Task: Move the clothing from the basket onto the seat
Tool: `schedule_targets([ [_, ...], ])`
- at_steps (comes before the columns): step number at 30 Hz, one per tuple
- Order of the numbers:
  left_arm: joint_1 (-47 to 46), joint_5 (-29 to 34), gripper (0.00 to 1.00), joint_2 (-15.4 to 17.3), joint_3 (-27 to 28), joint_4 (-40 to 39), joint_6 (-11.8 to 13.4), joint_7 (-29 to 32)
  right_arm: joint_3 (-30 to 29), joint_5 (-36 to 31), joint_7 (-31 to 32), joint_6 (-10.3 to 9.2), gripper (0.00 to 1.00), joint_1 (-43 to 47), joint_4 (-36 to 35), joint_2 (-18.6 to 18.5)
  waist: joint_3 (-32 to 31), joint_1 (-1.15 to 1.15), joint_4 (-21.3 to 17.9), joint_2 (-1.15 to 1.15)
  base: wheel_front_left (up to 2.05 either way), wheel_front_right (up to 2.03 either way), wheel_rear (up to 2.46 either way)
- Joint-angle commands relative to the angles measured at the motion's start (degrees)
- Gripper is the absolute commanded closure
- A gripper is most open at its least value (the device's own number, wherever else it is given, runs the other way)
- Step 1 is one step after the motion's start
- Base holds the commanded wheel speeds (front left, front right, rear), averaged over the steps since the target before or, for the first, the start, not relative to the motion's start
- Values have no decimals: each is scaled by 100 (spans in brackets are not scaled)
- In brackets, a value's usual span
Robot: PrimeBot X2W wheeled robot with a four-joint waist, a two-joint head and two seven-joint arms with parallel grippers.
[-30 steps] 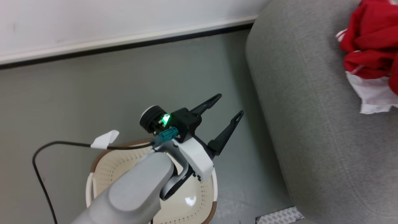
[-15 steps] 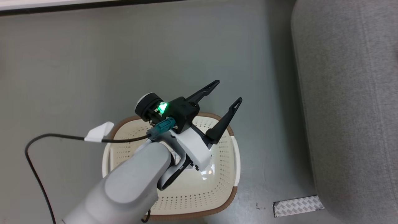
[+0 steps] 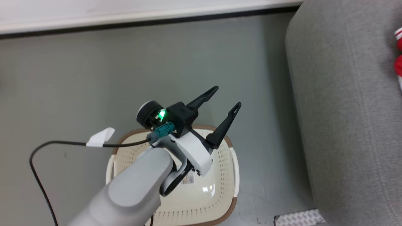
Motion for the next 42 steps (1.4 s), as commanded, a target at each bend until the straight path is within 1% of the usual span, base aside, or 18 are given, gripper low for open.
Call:
schedule_targets([
  [1,132,-61,0,-1,27,60,-16,-54,101,67,43,-13,0,66,-46,-70,-277,-1,-82,0,0,0,0],
  [4,278,-138,0,-8,71,145,-7,-88,369,131,132,-13,0,239,-222,-123,-603,-1,-158,0,0,0,0],
  [7,484,-218,0,21,157,211,11,-107,590,229,321,-13,0,409,-400,-252,-950,-1,-256,0,0,0,0],
  [8,484,-218,0,21,157,211,11,-107,590,229,321,-13,0,409,-400,-252,-950,-1,-256,0,0,0,0],
  [10,630,-289,0,43,219,227,38,-129,722,217,459,-13,0,525,-519,-367,-1169,-1,-322,0,0,0,0],
  [13,899,-386,0,81,326,235,66,-149,806,371,647,-13,0,666,-822,-404,-1492,-1,-428,0,0,0,0],
  [15,1075,-416,0,103,415,220,103,-144,864,371,749,-13,0,764,-1064,-548,-1697,-1,-478,0,0,0,0],
  [20,1501,-454,0,180,700,11,188,-142,784,301,591,-13,0,982,-1821,-746,-2116,-1,-523,0,0,0,0],
  [25,1889,-401,0,292,991,-262,269,-143,542,265,234,-13,0,1279,-2516,-741,-2487,-1,-433,0,0,0,0],
  [28,2115,-455,0,370,1202,-403,330,-143,367,148,-79,-13,0,1497,-2866,-620,-2691,-1,-335,0,0,0,0],
  [32,2430,-564,0,457,1570,-559,440,-143,166,-39,-442,-13,0,1756,-3265,-243,-2915,-1,-197,0,0,0,0],
  [36,2693,-667,0,561,1885,-682,522,-143,17,-434,-811,-13,0,2030,-3589,199,-3045,-1,-21,0,0,0,0],
  [37,2760,-689,0,582,1958,-711,535,-143,-5,-620,-927,-13,0,2087,-3672,260,-3072,-1,31,0,0,0,0],
  [39,2904,-674,0,631,2099,-790,578,-143,-18,-821,-1161,-13,0,2273,-3861,538,-3126,-1,123,0,0,0,0],
  [42,3129,-549,0,700,2317,-1010,626,-143,-89,-1252,-1477,-13,0,2536,-4008,794,-3185,-1,226,0,0,0,0],
])
